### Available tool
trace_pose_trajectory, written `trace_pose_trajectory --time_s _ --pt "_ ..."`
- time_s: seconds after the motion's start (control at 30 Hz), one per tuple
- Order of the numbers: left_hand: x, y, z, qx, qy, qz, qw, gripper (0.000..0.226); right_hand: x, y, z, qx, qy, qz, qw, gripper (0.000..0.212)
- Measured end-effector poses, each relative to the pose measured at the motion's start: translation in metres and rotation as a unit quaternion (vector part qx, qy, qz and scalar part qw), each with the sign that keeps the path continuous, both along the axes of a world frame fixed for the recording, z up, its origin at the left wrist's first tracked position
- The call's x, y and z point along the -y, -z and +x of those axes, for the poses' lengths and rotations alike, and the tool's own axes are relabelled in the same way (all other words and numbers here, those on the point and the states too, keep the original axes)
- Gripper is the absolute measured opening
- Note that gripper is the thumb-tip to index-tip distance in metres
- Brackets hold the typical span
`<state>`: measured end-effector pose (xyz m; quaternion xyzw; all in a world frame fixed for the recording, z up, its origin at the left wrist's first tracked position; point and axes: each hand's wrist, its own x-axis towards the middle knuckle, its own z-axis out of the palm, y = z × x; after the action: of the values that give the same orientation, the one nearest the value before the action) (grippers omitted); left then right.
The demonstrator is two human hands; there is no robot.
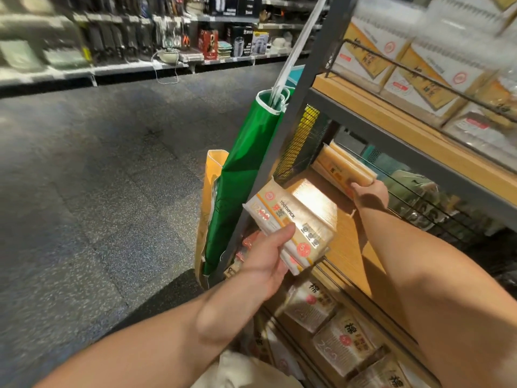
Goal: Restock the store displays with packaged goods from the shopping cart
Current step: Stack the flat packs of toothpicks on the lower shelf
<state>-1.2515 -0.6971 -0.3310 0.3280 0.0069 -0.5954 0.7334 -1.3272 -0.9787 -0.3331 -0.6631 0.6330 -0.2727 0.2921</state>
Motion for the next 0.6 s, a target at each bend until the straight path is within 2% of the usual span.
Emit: trace_pose_trajectory --time_s 0.17,0.27,0.33,0.4,0.5,0.6 --pt "-0.005 -0.001 -0.005 -0.003 0.002 0.019 1.0 0.017 -0.016 -0.013 -0.002 0.02 -0.007 0.059 0.998 0.061" --pt "-0.005 -0.003 -0.007 0.0 0.007 0.028 1.0 0.023 -0.041 -0.019 -0.007 0.094 0.023 0.101 0.99 0.074" --pt "-0.003 -0.006 -0.009 0.001 0.013 0.026 1.0 0.032 -0.072 -0.025 -0.015 0.151 0.024 0.137 0.979 0.065" --pt "-0.001 -0.008 -0.012 0.002 0.019 0.018 1.0 0.039 -0.101 -0.026 -0.023 0.191 -0.028 0.159 0.968 0.055" --pt "0.005 -0.013 -0.017 -0.007 0.017 0.009 1.0 0.035 -0.14 -0.029 -0.036 0.251 -0.111 0.173 0.946 0.056" --pt "0.013 -0.017 -0.021 0.008 0.002 0.015 1.0 0.03 -0.16 -0.035 -0.047 0.334 -0.173 0.247 0.893 0.06"
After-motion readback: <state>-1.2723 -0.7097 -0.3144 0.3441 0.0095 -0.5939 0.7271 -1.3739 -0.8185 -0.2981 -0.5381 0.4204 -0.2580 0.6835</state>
